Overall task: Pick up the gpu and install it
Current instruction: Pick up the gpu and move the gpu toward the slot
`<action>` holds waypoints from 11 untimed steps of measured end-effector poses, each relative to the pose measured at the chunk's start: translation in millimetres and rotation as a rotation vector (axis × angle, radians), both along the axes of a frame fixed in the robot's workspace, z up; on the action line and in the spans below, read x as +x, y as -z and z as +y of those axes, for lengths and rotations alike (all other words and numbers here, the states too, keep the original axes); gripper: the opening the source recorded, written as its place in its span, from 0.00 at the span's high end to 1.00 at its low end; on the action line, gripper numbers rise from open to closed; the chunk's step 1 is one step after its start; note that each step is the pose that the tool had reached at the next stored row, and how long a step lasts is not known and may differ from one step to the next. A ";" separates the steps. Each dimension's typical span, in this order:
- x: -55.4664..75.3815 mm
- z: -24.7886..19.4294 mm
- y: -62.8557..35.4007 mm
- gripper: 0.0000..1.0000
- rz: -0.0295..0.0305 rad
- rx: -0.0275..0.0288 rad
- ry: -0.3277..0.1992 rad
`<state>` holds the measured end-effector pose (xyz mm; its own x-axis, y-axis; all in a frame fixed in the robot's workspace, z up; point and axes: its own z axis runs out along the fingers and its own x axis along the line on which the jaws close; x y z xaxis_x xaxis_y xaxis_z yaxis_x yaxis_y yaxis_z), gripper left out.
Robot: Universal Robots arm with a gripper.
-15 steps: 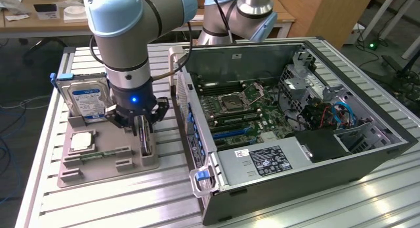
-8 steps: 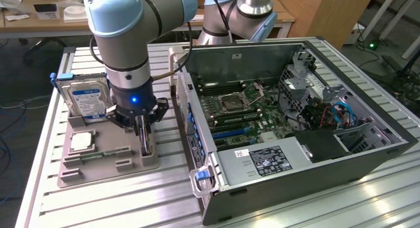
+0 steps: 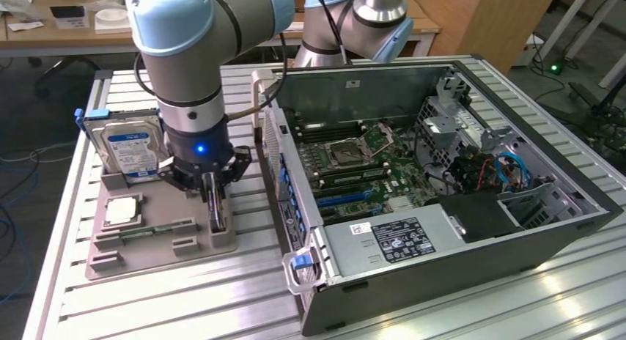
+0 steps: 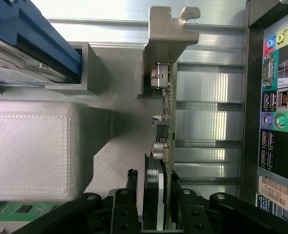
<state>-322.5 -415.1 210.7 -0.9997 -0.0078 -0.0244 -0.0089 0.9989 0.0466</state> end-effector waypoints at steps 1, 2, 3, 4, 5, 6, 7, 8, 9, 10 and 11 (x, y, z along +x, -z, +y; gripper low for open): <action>0.4 0.0 0.0 0.64 0.0001 -0.0001 0.000; 0.7 0.0 0.0 0.64 0.0002 -0.0002 0.000; 0.9 0.0 0.0 0.65 0.0002 -0.0002 0.000; 1.1 0.0 -0.1 0.65 0.0003 -0.0004 0.000; 1.0 0.0 -0.1 0.72 0.0004 -0.0003 0.000; 1.1 0.0 -0.1 0.72 0.0003 -0.0003 0.000; 1.1 0.0 -0.1 0.72 0.0004 -0.0003 0.000; 1.1 0.0 -0.1 0.72 0.0003 -0.0003 0.000; 1.1 0.0 -0.1 0.72 0.0004 -0.0002 0.000; 1.1 0.0 -0.1 0.72 0.0004 -0.0003 0.000; 1.1 0.0 -0.1 0.72 0.0003 -0.0003 0.000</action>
<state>-321.4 -415.1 210.8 -0.9997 -0.0076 -0.0240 -0.0087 0.9989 0.0463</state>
